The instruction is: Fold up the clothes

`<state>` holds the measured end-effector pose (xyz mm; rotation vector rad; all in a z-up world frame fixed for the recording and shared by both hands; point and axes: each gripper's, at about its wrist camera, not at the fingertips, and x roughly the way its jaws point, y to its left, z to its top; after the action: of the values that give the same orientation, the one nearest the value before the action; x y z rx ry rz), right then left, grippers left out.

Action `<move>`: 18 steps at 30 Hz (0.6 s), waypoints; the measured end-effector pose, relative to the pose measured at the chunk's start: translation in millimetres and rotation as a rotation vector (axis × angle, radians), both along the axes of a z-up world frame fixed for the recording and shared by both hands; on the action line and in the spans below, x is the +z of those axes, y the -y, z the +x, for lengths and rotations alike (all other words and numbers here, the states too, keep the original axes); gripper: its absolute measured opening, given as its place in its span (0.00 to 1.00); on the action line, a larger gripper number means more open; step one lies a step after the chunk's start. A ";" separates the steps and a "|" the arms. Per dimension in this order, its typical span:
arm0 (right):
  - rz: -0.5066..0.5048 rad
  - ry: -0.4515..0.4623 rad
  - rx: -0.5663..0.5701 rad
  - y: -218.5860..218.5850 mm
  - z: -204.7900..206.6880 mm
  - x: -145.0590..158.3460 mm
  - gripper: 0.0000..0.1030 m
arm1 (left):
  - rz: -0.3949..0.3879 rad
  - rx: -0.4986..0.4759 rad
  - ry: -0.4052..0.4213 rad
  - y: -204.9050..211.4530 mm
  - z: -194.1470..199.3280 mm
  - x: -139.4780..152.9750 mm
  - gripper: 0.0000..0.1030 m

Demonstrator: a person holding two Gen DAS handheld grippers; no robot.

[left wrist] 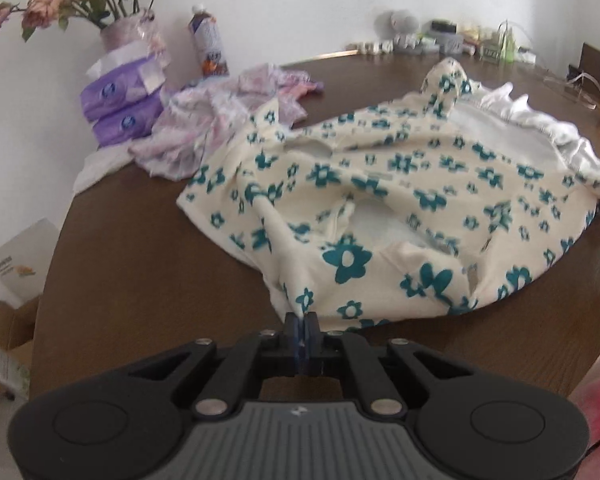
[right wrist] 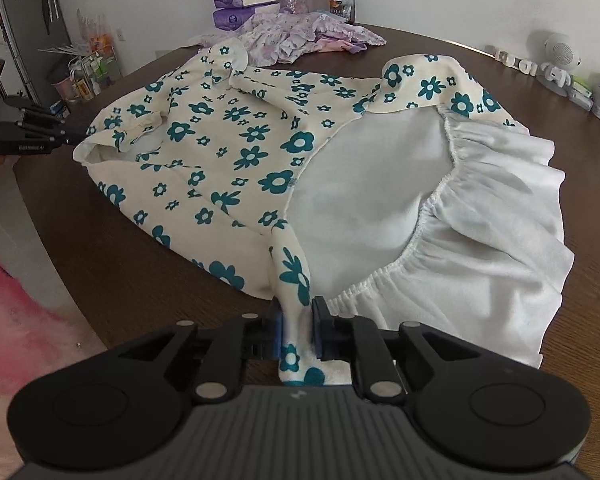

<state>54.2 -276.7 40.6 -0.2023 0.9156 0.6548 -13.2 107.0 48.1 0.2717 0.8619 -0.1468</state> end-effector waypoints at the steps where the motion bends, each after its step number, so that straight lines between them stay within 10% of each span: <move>1: 0.036 0.005 -0.014 3.7 3.9 7.2 0.14 | 0.008 0.008 0.001 -0.1 -2.4 1.8 0.11; 5: 0.170 0.030 -0.072 17.6 19.8 35.4 0.34 | -0.084 0.035 0.097 -4.1 -4.0 26.7 0.54; 9: 0.131 0.098 -0.151 13.2 42.4 39.7 0.34 | -0.191 0.084 0.100 -2.4 28.4 29.5 0.57; 11: 0.106 0.099 -0.167 9.3 50.9 31.6 0.34 | -0.190 0.114 0.053 0.1 48.0 17.6 0.52; 14: 0.065 0.103 -0.169 4.4 54.4 15.3 0.34 | -0.210 0.136 -0.004 -3.6 61.8 1.8 0.06; 18: 0.029 0.110 -0.162 4.3 55.7 0.7 0.34 | -0.165 0.173 0.006 -14.8 46.8 1.6 0.06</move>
<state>109.9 -281.0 41.4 -0.1353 0.8070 0.5016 33.6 121.8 49.8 0.0423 0.8581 -0.0553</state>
